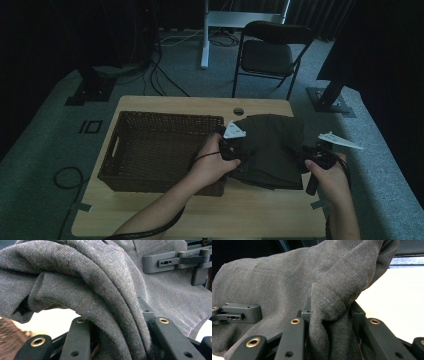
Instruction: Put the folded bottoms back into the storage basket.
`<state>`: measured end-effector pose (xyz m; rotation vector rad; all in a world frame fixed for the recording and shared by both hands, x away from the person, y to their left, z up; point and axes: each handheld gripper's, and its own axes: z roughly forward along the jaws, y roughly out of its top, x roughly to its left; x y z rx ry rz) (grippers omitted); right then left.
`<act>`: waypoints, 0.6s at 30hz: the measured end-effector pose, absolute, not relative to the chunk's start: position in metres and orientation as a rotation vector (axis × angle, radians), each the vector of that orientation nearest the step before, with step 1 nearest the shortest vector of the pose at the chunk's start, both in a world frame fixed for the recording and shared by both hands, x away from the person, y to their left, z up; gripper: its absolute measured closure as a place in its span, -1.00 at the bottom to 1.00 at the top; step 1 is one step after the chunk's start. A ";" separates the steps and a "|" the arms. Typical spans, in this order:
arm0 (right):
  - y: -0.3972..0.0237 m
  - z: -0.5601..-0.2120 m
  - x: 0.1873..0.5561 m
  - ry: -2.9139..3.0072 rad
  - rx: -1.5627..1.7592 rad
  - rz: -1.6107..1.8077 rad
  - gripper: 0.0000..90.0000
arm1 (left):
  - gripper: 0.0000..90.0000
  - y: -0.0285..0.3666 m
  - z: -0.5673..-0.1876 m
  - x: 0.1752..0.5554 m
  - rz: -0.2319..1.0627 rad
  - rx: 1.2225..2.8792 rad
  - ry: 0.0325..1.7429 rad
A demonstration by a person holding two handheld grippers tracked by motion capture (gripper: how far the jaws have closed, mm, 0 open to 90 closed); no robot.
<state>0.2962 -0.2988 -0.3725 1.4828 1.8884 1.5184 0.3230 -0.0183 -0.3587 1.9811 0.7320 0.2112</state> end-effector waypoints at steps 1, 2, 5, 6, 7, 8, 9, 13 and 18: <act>-0.297 -0.372 0.297 1.889 1.479 1.523 0.47 | 0.46 -0.016 -0.357 0.323 0.212 1.980 0.734; -0.294 -0.371 0.298 1.891 1.475 1.529 0.47 | 0.46 -0.012 -0.355 0.324 0.212 1.979 0.737; -0.285 -0.365 0.302 1.905 1.462 1.534 0.47 | 0.46 -0.003 -0.350 0.325 0.219 1.971 0.744; -0.282 -0.362 0.303 1.907 1.452 1.535 0.47 | 0.46 0.001 -0.348 0.325 0.229 1.968 0.742; -0.279 -0.360 0.305 1.912 1.444 1.539 0.47 | 0.46 0.005 -0.346 0.326 0.231 1.965 0.744; -0.276 -0.357 0.306 1.914 1.441 1.540 0.47 | 0.46 0.008 -0.344 0.326 0.236 1.961 0.745; -0.273 -0.355 0.308 1.915 1.435 1.545 0.48 | 0.46 0.011 -0.342 0.326 0.242 1.960 0.745; -0.259 -0.349 0.313 1.928 1.413 1.555 0.47 | 0.46 0.025 -0.337 0.327 0.252 1.949 0.752; -0.247 -0.345 0.318 1.946 1.396 1.572 0.47 | 0.46 0.039 -0.333 0.328 0.260 1.945 0.755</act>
